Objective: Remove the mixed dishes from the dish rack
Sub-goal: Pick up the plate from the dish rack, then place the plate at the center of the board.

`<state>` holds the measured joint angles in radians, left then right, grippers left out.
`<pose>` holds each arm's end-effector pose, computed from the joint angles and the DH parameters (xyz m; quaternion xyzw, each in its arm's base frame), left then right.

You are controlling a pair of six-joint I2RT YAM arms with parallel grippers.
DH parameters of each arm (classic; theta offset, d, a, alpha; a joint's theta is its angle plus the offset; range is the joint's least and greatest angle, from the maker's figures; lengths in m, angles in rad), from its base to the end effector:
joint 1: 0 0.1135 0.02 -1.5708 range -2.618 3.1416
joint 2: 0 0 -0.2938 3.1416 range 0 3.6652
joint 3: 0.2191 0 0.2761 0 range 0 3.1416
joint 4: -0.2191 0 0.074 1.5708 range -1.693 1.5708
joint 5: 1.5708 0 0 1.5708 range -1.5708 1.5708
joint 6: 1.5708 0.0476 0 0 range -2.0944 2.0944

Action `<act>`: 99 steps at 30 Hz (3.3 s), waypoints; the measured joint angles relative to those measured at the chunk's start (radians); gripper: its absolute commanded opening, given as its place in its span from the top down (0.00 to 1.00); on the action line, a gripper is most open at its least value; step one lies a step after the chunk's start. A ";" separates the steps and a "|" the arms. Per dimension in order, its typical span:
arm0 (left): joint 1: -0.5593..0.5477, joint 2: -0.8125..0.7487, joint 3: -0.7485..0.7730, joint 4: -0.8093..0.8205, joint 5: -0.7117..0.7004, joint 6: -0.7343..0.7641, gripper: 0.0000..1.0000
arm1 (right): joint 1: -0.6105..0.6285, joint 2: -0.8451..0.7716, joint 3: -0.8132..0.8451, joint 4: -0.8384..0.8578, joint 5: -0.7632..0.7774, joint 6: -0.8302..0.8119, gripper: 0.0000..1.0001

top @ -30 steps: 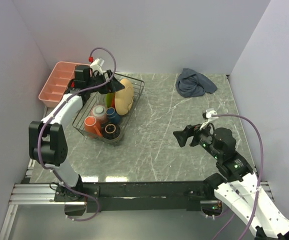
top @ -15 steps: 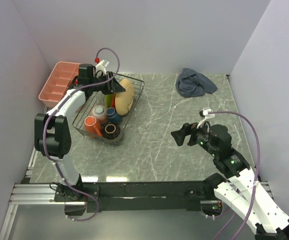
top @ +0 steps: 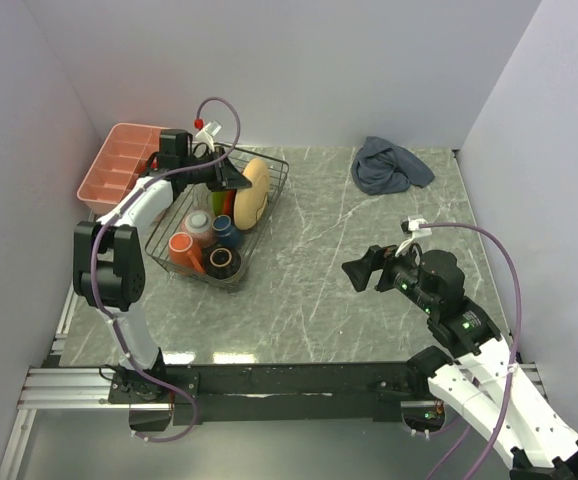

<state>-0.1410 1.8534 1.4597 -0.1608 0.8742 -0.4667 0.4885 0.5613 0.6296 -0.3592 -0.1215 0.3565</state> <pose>0.4530 -0.1012 0.2926 0.0749 0.8144 -0.4848 0.3100 0.1317 0.0765 0.3134 -0.0890 0.7965 0.2888 0.5237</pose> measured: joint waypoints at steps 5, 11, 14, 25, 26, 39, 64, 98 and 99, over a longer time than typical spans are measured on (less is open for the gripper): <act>0.000 0.014 0.011 0.024 0.054 -0.027 0.98 | 0.000 -0.008 0.000 0.000 0.001 0.006 0.00; 0.005 0.016 0.011 0.052 0.098 -0.070 0.99 | 0.000 -0.010 0.000 0.000 0.004 0.011 0.00; 0.007 0.016 0.018 0.059 0.114 -0.087 0.99 | 0.000 -0.010 0.000 0.000 0.004 0.013 0.00; 0.008 0.016 0.020 0.124 0.163 -0.205 0.99 | 0.000 0.004 0.000 0.008 0.002 0.014 0.00; 0.008 0.014 0.020 0.140 0.171 -0.216 0.99 | 0.000 0.006 0.000 0.008 0.000 0.014 0.00; 0.006 -0.010 0.020 0.243 0.215 -0.330 0.99 | 0.000 0.024 0.000 0.023 -0.014 0.018 0.00; -0.291 -0.277 0.077 -0.257 -0.058 0.135 0.99 | 0.000 -0.015 0.023 0.021 0.106 0.170 0.00; -1.094 -0.303 -0.226 -0.120 -1.076 0.864 0.99 | -0.077 0.387 0.360 -0.314 0.168 0.262 0.16; -1.098 -0.294 -0.226 -0.120 -1.084 0.869 0.99 | -0.082 0.396 0.360 -0.314 0.159 0.256 0.19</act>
<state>-1.2388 1.5593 1.2335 -0.2810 -0.2096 0.4019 0.4065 0.9577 0.9894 -0.6727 0.0376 0.6128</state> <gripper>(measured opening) 0.101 0.873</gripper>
